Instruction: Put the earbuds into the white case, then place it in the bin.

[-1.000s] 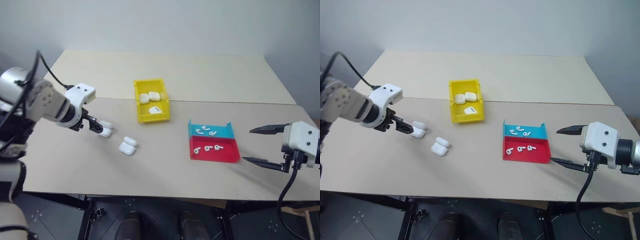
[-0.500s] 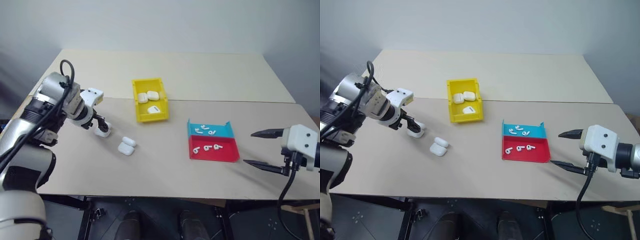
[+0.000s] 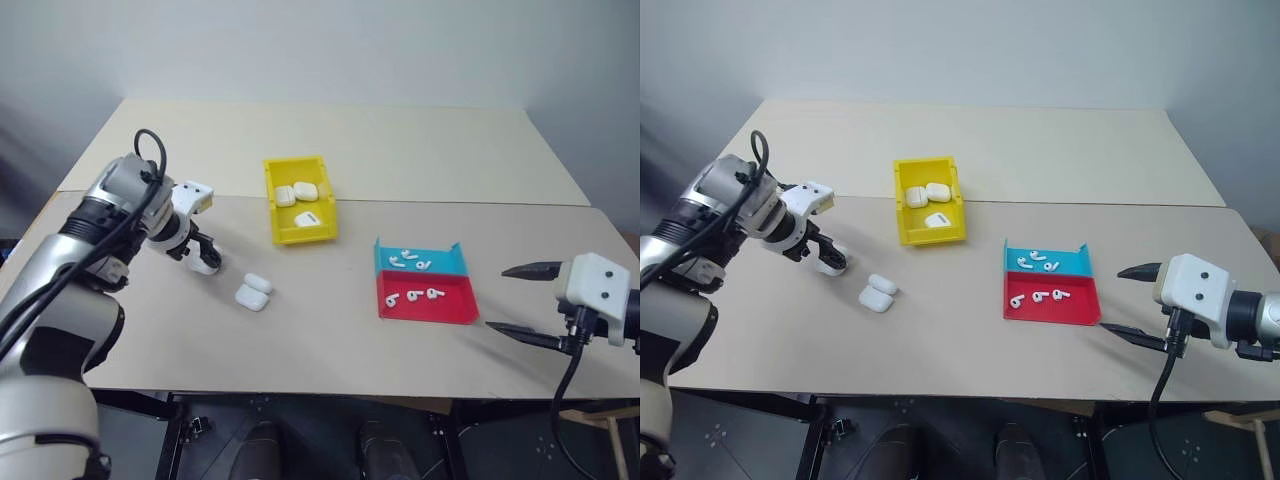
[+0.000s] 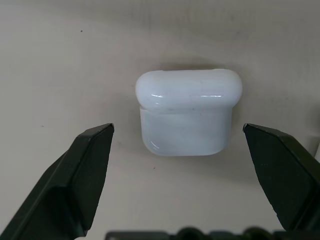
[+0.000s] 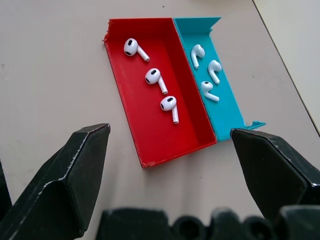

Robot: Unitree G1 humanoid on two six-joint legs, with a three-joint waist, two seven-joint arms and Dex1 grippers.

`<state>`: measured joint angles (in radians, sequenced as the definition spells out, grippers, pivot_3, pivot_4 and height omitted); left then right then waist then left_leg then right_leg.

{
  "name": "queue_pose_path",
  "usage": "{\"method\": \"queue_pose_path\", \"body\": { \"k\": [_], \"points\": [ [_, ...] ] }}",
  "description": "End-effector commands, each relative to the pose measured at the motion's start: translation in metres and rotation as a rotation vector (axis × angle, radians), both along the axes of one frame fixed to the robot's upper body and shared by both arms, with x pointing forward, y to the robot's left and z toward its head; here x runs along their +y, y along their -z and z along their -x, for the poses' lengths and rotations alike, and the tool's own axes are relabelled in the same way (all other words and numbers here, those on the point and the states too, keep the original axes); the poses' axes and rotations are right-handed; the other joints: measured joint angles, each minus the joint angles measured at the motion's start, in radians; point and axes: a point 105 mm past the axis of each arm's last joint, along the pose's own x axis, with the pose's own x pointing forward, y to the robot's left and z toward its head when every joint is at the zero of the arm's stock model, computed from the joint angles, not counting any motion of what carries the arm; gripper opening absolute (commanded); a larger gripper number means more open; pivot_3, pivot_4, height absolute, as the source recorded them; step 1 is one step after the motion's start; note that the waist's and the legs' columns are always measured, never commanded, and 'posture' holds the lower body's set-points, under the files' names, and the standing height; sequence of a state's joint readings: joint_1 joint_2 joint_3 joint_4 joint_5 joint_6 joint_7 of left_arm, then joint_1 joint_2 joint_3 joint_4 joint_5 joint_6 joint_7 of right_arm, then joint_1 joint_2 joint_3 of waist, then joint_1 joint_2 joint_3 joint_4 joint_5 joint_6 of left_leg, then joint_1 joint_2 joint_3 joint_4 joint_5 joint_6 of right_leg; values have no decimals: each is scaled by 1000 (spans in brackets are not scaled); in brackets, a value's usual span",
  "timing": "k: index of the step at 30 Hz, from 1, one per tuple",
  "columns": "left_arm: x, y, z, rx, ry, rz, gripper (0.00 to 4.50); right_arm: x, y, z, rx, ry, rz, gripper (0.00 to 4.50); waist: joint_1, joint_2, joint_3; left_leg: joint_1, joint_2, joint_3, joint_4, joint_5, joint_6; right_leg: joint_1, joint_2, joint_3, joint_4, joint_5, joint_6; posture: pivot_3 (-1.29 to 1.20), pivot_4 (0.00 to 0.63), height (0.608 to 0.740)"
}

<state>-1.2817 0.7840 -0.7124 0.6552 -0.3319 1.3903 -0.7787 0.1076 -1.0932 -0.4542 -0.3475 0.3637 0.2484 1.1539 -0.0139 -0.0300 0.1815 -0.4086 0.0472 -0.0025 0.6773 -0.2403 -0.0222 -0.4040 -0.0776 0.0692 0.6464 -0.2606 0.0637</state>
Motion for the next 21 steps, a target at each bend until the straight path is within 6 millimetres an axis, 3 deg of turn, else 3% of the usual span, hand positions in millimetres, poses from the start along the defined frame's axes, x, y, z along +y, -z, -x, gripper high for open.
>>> {"method": "queue_pose_path", "body": {
  "k": [1, 15, 18, 21],
  "points": [
    [8, 8, 6, 70, -66, 88, 4500, 0, -6, 1, -32, 10, 15, 4472, 0, 0, 0, 0, 0, 0, 0, 0, 0, 0, 0, 0, 0, 0, 0, 0, 150, 740],
    [7, 19, 3, 94, -78, 83, 4500, -3, -3, 0, -31, 39, 38, 4472, 0, 0, 0, 1, 0, 0, 0, 0, 0, 0, 0, 0, 1, 0, 0, 0, 150, 740],
    [8, 22, 3, 100, -81, 80, 3943, -4, -2, 0, -31, 43, 42, 4500, 0, 0, 0, 1, 0, 0, 0, 0, 0, 1, 0, 0, 1, 0, 0, 0, 150, 740],
    [8, 25, 3, 106, -88, 83, 3008, -3, -2, -1, -34, 41, 38, 4500, 0, 0, 0, 1, 0, 0, 0, 0, 0, 1, 0, 0, 1, 0, 0, 0, 150, 740]
  ]
}}
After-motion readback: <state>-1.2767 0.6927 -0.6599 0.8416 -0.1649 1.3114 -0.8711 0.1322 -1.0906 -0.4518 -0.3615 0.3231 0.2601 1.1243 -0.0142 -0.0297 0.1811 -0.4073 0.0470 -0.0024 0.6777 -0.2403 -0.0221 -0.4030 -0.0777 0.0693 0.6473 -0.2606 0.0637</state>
